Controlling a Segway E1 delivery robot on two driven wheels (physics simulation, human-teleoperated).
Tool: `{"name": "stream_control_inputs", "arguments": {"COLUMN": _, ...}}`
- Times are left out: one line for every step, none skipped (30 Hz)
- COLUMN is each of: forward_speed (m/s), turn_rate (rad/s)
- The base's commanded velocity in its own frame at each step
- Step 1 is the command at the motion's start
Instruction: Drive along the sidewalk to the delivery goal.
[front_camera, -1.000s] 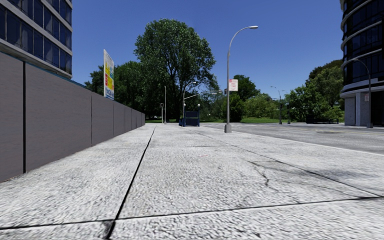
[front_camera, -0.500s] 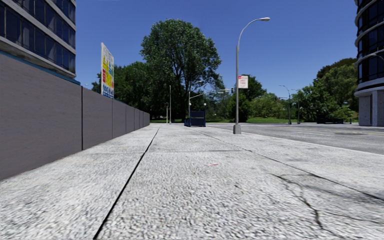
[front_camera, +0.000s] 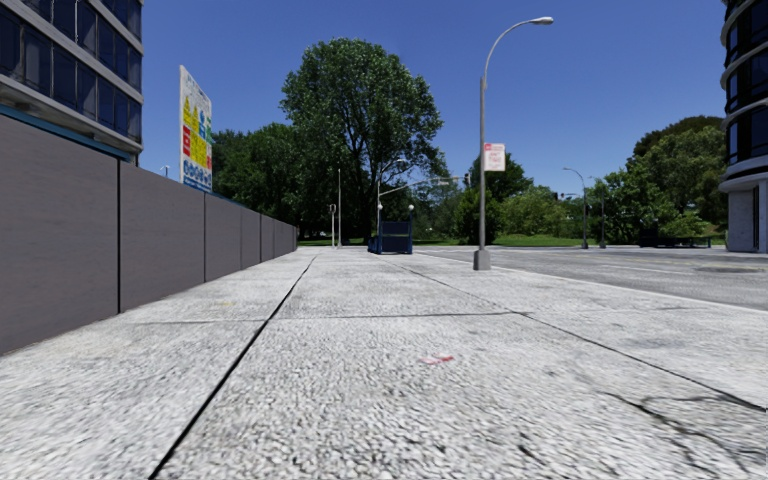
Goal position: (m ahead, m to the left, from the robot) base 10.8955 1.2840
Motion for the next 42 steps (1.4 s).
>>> {"name": "stream_control_inputs", "arguments": {"forward_speed": 1.7, "turn_rate": 0.03}}
{"name": "stream_control_inputs", "arguments": {"forward_speed": 1.7, "turn_rate": 0.04}}
{"name": "stream_control_inputs", "arguments": {"forward_speed": 1.7, "turn_rate": 0.04}}
{"name": "stream_control_inputs", "arguments": {"forward_speed": 1.7, "turn_rate": 0.04}}
{"name": "stream_control_inputs", "arguments": {"forward_speed": 1.7, "turn_rate": 0.04}}
{"name": "stream_control_inputs", "arguments": {"forward_speed": 1.7, "turn_rate": 0.04}}
{"name": "stream_control_inputs", "arguments": {"forward_speed": 1.7, "turn_rate": 0.04}}
{"name": "stream_control_inputs", "arguments": {"forward_speed": 1.7, "turn_rate": 0.04}}
{"name": "stream_control_inputs", "arguments": {"forward_speed": 1.7, "turn_rate": 0.04}}
{"name": "stream_control_inputs", "arguments": {"forward_speed": 1.7, "turn_rate": 0.14}}
{"name": "stream_control_inputs", "arguments": {"forward_speed": 1.7, "turn_rate": 0.24}}
{"name": "stream_control_inputs", "arguments": {"forward_speed": 1.7, "turn_rate": 0.24}}
{"name": "stream_control_inputs", "arguments": {"forward_speed": 1.7, "turn_rate": 0.31}}
{"name": "stream_control_inputs", "arguments": {"forward_speed": 1.7, "turn_rate": 0.37}}
{"name": "stream_control_inputs", "arguments": {"forward_speed": 1.7, "turn_rate": 0.39}}
{"name": "stream_control_inputs", "arguments": {"forward_speed": 1.7, "turn_rate": 0.39}}
{"name": "stream_control_inputs", "arguments": {"forward_speed": 1.7, "turn_rate": 0.39}}
{"name": "stream_control_inputs", "arguments": {"forward_speed": 1.7, "turn_rate": 0.15}}
{"name": "stream_control_inputs", "arguments": {"forward_speed": 1.7, "turn_rate": 0.05}}
{"name": "stream_control_inputs", "arguments": {"forward_speed": 1.7, "turn_rate": 0.02}}
{"name": "stream_control_inputs", "arguments": {"forward_speed": 1.7, "turn_rate": 0.02}}
{"name": "stream_control_inputs", "arguments": {"forward_speed": 1.7, "turn_rate": 0.01}}
{"name": "stream_control_inputs", "arguments": {"forward_speed": 1.7, "turn_rate": 0.01}}
{"name": "stream_control_inputs", "arguments": {"forward_speed": 1.7, "turn_rate": 0.01}}
{"name": "stream_control_inputs", "arguments": {"forward_speed": 1.7, "turn_rate": 0.01}}
{"name": "stream_control_inputs", "arguments": {"forward_speed": 1.7, "turn_rate": 0.01}}
{"name": "stream_control_inputs", "arguments": {"forward_speed": 1.7, "turn_rate": 0.01}}
{"name": "stream_control_inputs", "arguments": {"forward_speed": 1.7, "turn_rate": 0.01}}
{"name": "stream_control_inputs", "arguments": {"forward_speed": 1.7, "turn_rate": 0.01}}
{"name": "stream_control_inputs", "arguments": {"forward_speed": 1.7, "turn_rate": 0.01}}
{"name": "stream_control_inputs", "arguments": {"forward_speed": 1.7, "turn_rate": 0.01}}
{"name": "stream_control_inputs", "arguments": {"forward_speed": 1.7, "turn_rate": 0.01}}
{"name": "stream_control_inputs", "arguments": {"forward_speed": 1.7, "turn_rate": 0.01}}
{"name": "stream_control_inputs", "arguments": {"forward_speed": 1.7, "turn_rate": 0.01}}
{"name": "stream_control_inputs", "arguments": {"forward_speed": 1.7, "turn_rate": 0.01}}
{"name": "stream_control_inputs", "arguments": {"forward_speed": 1.7, "turn_rate": 0.01}}
{"name": "stream_control_inputs", "arguments": {"forward_speed": 1.7, "turn_rate": 0.01}}
{"name": "stream_control_inputs", "arguments": {"forward_speed": 1.7, "turn_rate": 0.01}}
{"name": "stream_control_inputs", "arguments": {"forward_speed": 1.7, "turn_rate": 0.01}}
{"name": "stream_control_inputs", "arguments": {"forward_speed": 1.7, "turn_rate": 0.01}}
{"name": "stream_control_inputs", "arguments": {"forward_speed": 1.7, "turn_rate": 0.01}}
{"name": "stream_control_inputs", "arguments": {"forward_speed": 1.7, "turn_rate": 0.01}}
